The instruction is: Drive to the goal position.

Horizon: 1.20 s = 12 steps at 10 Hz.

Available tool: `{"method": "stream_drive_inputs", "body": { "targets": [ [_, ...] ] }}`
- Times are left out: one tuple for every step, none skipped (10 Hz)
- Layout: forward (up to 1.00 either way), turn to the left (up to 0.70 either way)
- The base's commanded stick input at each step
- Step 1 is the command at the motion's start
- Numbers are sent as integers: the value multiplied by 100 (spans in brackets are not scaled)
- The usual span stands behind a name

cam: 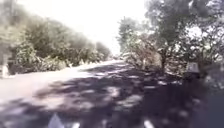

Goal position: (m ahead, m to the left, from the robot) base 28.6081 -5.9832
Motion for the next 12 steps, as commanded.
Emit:
{"method": "stream_drive_inputs", "body": {
  "targets": [
    [50,0],
    [50,0],
    [50,0],
    [50,0],
    [50,0],
    [50,0],
    [50,0],
    [50,0],
    [50,-50],
    [50,-50],
    [50,-50],
    [50,-50]
  ]
}}
